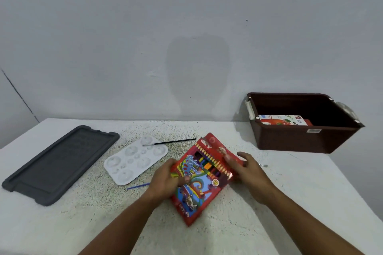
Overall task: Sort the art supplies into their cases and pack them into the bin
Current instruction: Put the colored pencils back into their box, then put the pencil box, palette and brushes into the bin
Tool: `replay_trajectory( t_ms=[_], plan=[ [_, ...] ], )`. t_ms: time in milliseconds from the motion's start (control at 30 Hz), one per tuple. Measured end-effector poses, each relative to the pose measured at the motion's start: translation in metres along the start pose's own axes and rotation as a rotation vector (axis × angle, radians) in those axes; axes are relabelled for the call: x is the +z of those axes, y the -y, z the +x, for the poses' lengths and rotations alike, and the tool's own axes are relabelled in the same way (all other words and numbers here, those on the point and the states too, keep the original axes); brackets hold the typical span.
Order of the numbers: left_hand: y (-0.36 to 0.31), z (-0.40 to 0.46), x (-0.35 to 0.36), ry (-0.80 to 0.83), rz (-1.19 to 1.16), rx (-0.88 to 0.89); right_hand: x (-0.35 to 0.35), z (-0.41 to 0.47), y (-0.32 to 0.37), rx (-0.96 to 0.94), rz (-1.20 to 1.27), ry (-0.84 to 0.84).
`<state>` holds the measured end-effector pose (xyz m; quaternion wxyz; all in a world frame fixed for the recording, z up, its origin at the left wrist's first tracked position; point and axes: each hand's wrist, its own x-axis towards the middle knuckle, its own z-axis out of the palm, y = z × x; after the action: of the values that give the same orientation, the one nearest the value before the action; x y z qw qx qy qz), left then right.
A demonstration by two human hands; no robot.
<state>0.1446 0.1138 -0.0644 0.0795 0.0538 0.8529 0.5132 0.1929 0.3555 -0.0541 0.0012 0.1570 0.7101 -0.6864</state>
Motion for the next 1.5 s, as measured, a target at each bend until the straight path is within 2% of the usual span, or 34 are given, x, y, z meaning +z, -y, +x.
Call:
replay_trajectory(
  t_ms=[100,200,367,900,1067,1233,1300,1367,1433,1500],
  plan=[
    [-0.011,-0.007,0.019,0.004,-0.389,-0.058,0.006,-0.006,0.011,-0.012,0.239,0.134],
    [-0.019,-0.010,0.034,0.038,-0.563,-0.019,0.014,-0.010,0.023,-0.127,0.213,0.148],
    [-0.021,-0.010,0.040,0.064,-0.560,0.050,0.010,-0.014,0.033,-0.292,0.167,0.132],
    [-0.032,-0.002,0.026,0.080,-0.539,0.081,-0.004,0.004,0.036,-0.309,0.065,0.161],
    [-0.042,0.007,0.029,0.069,-0.583,0.096,-0.011,0.009,0.064,-0.354,0.021,0.197],
    [-0.087,0.027,0.030,0.004,-0.610,0.184,-0.035,0.026,0.130,-0.458,-0.253,0.094],
    [-0.110,0.040,0.032,-0.112,-0.544,0.231,-0.048,0.032,0.155,-0.502,-0.206,0.017],
    [-0.132,0.055,0.035,-0.188,-0.455,0.181,-0.062,0.040,0.174,-0.523,-0.072,-0.093],
    [-0.152,0.065,0.042,-0.090,-0.516,0.079,-0.078,0.047,0.185,-0.519,0.053,-0.221],
    [-0.176,0.070,0.055,0.077,-0.708,0.038,-0.099,0.053,0.189,-0.497,0.172,-0.312]
  ],
)
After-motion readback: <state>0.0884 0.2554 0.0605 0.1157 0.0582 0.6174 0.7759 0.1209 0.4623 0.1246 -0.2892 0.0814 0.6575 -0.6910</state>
